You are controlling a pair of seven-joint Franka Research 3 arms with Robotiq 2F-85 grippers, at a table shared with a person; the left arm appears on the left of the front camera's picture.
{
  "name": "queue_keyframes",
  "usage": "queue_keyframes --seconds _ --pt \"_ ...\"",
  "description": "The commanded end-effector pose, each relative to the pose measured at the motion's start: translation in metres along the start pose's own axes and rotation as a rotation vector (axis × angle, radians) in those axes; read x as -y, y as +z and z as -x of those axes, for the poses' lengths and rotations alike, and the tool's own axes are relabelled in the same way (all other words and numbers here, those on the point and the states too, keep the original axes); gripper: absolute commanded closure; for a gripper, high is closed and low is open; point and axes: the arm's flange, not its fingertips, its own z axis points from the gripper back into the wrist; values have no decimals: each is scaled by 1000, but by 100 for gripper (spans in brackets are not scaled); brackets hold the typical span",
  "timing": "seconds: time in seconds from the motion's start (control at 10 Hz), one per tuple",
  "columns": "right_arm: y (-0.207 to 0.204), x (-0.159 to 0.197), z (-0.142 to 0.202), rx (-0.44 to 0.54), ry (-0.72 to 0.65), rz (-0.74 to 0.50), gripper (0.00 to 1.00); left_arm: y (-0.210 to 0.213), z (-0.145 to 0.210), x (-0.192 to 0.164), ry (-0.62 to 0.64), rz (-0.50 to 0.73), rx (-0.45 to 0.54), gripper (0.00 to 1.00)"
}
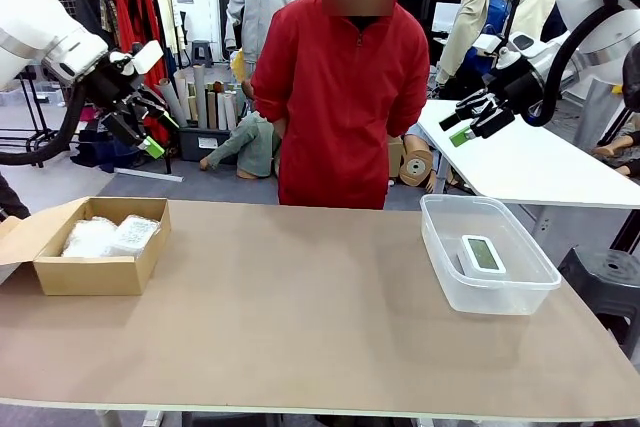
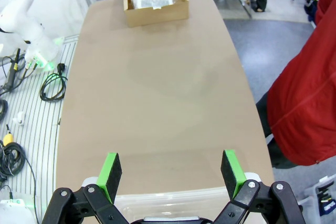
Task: Separate and place wrapped and unwrapped clocks.
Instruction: If the picked Digital clock is wrapped, place it in the Package Box ; if not, place it in the Organizing box.
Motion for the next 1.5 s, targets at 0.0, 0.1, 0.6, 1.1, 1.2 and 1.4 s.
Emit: queue_keyframes --seconds 0.0,0.1,0.6,1.1,1.2,1.4 --pt "0 -1 -2 -12 7 7 0 2 -1 0 -14 -3 -1 0" --pt "0 -1 -2 -12 7 7 0 2 -1 0 -14 -3 -1 0" --pt "0 -1 -2 -12 7 7 0 2 -1 0 -14 -3 -1 0" --pt "0 -1 -2 -12 7 7 0 2 -1 0 -14 -3 -1 0" --pt "0 -1 -2 -12 7 7 0 2 -1 0 -14 -3 -1 0" --pt "0 -1 -2 -12 7 7 0 2 -1 0 -14 -3 -1 0"
